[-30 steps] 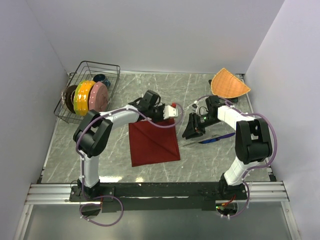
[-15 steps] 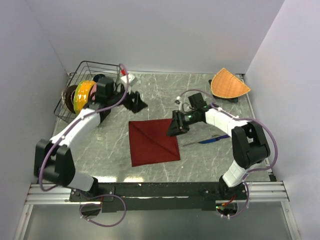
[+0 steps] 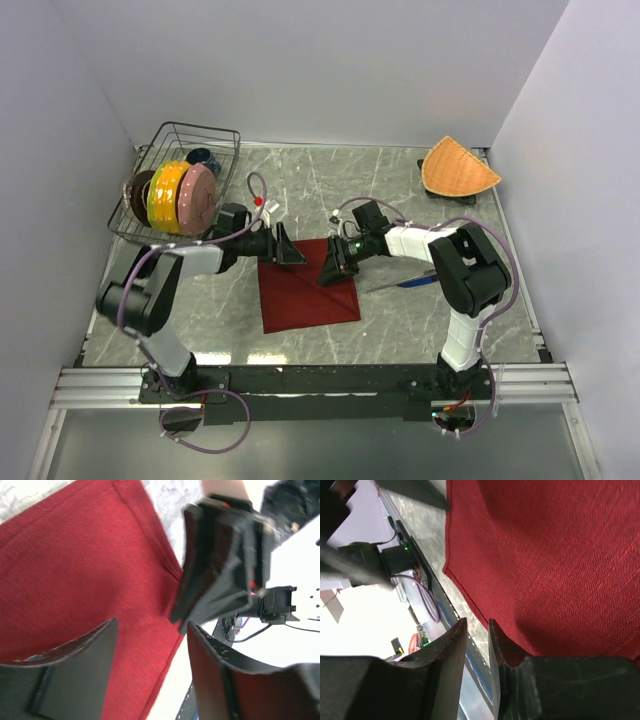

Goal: Fold the napkin into a case and place the utensils inside
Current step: Smooth out the upper triangle-folded napkin at the center of the board.

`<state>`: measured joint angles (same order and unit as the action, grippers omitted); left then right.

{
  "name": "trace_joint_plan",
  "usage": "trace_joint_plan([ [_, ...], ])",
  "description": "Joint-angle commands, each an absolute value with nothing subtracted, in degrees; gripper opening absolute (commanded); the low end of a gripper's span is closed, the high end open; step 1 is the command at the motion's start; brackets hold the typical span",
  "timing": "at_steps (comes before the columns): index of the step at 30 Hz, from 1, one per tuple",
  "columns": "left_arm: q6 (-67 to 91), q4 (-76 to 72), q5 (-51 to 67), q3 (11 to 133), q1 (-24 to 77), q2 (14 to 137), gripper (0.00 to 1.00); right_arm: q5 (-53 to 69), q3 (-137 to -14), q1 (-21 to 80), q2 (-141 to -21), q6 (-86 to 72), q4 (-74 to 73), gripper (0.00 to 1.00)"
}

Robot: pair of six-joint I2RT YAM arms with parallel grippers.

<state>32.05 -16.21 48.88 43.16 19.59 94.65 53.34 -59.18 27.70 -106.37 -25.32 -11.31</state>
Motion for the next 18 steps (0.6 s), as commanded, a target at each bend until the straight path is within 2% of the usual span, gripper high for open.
trace_joint_plan([
  [1,35.0,-23.9,51.9,46.7,19.2,101.5,0.59,53.9,-58.5,27.2,-107.3,-24.2,-8.4,0.31],
  [9,34.6,-25.0,53.2,51.3,16.3,111.6,0.51,53.9,-55.5,23.3,-109.7,-18.5,-13.5,0.27],
  [18,33.4,-22.6,53.4,52.2,15.5,115.5,0.45,51.8,-52.7,21.4,-110.1,-10.8,-19.8,0.26],
])
